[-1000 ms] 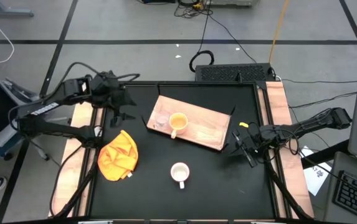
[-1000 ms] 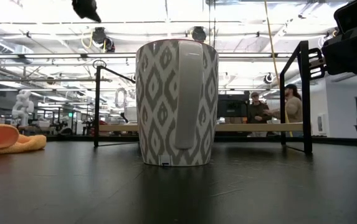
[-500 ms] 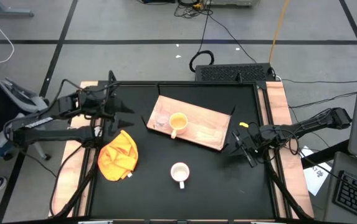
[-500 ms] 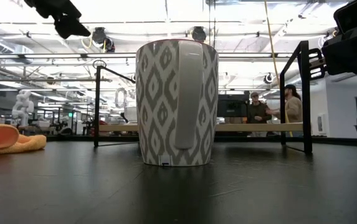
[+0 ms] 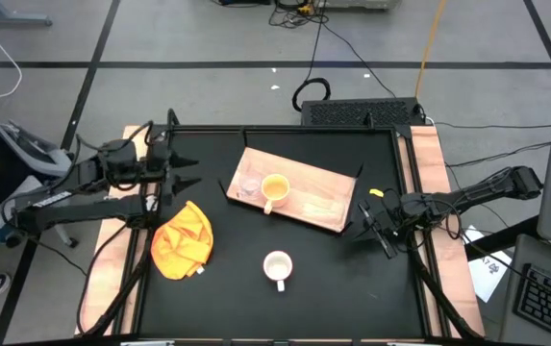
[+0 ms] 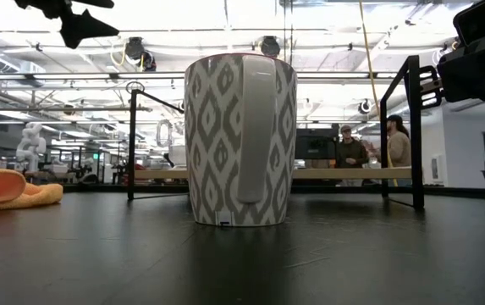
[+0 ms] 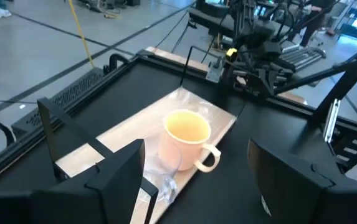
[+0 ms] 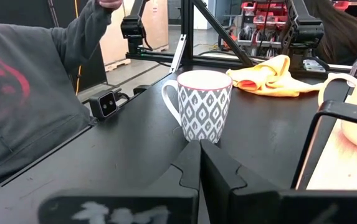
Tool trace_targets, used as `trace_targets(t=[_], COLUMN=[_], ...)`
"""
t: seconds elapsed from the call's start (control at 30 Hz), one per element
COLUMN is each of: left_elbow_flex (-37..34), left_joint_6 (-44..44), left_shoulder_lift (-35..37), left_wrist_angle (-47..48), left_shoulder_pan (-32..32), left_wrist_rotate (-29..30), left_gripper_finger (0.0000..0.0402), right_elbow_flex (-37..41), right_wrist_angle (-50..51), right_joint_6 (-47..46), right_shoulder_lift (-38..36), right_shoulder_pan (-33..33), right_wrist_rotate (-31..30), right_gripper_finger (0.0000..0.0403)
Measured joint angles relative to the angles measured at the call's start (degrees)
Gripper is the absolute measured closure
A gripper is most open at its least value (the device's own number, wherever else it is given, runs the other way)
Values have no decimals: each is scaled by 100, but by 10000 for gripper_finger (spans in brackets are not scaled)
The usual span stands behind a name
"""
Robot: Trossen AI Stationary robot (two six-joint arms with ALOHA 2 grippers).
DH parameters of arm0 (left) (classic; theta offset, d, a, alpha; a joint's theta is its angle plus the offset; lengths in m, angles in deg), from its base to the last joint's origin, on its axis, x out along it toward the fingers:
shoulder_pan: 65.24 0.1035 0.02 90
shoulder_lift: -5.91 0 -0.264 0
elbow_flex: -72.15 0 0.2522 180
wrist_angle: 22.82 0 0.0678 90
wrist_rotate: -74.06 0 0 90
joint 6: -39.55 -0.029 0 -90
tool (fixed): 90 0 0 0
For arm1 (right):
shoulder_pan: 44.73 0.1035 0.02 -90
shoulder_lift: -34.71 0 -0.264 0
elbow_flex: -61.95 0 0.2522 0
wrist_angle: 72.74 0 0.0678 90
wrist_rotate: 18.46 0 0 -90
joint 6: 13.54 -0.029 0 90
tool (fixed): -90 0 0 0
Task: Stack small to large cups/mugs on shelf
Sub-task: Put the light orange mug on the shelf
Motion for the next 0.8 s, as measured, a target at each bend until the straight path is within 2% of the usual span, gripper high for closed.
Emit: trace_targets(t=[0.13, 0.2, 0.47, 0.8], left_elbow_flex=[-22, -180, -1366, -2582], left_joint_6=[-32, -16, -144, -428], left_shoulder_lift=[0, 28, 344, 378], left_wrist_angle=[128, -158, -2114, -2759], left_shoulder_pan=[-86, -176, -456, -452], left_wrist_rotate=[96, 213, 504, 316], left_gripper_finger=[117, 117, 117, 117], right_elbow_flex=[0, 1, 0, 2], right_wrist_angle=[-1, -1, 1, 46], right_joint_6=[8, 11, -63, -61], right_shoulder_lift=[-1, 0, -1, -2], right_shoulder_pan=[0, -1, -1, 0], right_wrist_rotate=[0, 0, 0, 0], right_gripper_finger=[403, 403, 403, 403])
